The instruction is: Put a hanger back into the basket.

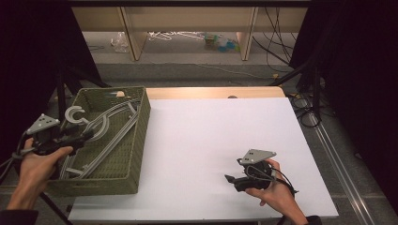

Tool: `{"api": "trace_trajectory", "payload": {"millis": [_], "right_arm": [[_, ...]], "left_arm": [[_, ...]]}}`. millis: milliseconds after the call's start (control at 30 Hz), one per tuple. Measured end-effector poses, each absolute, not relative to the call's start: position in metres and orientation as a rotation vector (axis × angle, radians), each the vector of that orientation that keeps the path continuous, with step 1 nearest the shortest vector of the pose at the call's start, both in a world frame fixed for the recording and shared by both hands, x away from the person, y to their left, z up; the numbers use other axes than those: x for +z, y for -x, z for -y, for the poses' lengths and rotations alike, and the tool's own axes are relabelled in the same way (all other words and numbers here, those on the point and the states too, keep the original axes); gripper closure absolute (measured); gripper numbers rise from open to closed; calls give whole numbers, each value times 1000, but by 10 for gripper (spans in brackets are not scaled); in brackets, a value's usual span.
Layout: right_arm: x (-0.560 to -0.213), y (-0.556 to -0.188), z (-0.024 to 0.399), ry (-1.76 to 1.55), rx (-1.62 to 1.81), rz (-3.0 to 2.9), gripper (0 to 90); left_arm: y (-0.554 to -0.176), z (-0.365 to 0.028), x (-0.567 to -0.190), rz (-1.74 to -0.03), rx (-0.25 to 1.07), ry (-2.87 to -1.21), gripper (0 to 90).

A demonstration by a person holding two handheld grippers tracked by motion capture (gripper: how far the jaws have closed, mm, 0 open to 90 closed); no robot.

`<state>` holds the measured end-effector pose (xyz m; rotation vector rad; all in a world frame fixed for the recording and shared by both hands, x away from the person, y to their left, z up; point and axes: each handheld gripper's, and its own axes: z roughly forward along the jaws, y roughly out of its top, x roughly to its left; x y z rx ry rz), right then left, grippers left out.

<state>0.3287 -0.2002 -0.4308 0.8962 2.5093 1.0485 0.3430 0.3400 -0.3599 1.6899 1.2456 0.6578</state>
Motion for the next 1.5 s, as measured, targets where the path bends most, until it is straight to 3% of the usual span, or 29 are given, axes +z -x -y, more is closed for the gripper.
{"api": "trace_trajectory", "payload": {"millis": [333,633,1033,1500], "right_arm": [[-433,-330,203,-952,1132,-2457,280],[-434,-330,200,-925,1194,-2440,263],[-434,-328,200,-916,1237,-2425,190],[-431,-321,205,-910,1275,-2381,179]], "left_arm": [[-299,-244,-380,-1002,526,-1689,279],[-280,-197,-403,-874,446,-1702,210],[-272,-189,-415,-831,450,-1722,165],[-269,-192,-423,-837,455,-1721,160]]}}
